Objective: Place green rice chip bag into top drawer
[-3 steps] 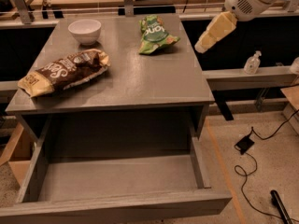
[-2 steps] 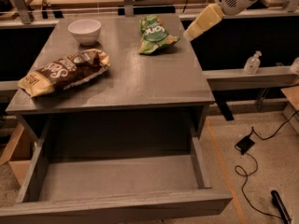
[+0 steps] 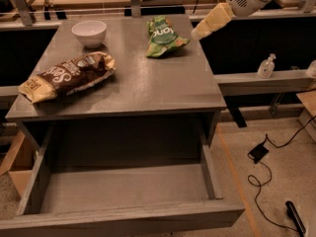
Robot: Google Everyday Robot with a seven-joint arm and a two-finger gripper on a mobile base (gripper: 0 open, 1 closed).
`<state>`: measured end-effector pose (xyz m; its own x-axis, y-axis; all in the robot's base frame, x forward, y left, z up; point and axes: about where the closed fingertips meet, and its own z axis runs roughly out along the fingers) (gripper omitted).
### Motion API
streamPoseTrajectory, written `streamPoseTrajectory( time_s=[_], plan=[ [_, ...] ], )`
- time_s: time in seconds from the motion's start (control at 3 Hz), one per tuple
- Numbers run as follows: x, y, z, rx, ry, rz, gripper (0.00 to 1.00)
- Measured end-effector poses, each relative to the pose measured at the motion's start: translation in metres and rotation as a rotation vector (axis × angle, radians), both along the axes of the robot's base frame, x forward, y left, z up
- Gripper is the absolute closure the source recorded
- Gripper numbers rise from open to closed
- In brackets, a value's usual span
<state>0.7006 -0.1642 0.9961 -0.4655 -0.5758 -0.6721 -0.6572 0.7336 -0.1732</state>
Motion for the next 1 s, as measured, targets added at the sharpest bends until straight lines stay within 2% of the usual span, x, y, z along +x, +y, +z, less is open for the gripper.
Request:
streamPoseTrajectory(
  time_s=[0.33,0.67,1.0],
  plan=[
    [0.012,0.007,-0.02,0.04,0.005,-0.019,0.0],
    [0.042,0.023,-0.056,0.145,-0.009,-0.028,0.0],
    [0.076,0.041,-0.079,0.213,-0.065,-0.041,0.0]
  ],
)
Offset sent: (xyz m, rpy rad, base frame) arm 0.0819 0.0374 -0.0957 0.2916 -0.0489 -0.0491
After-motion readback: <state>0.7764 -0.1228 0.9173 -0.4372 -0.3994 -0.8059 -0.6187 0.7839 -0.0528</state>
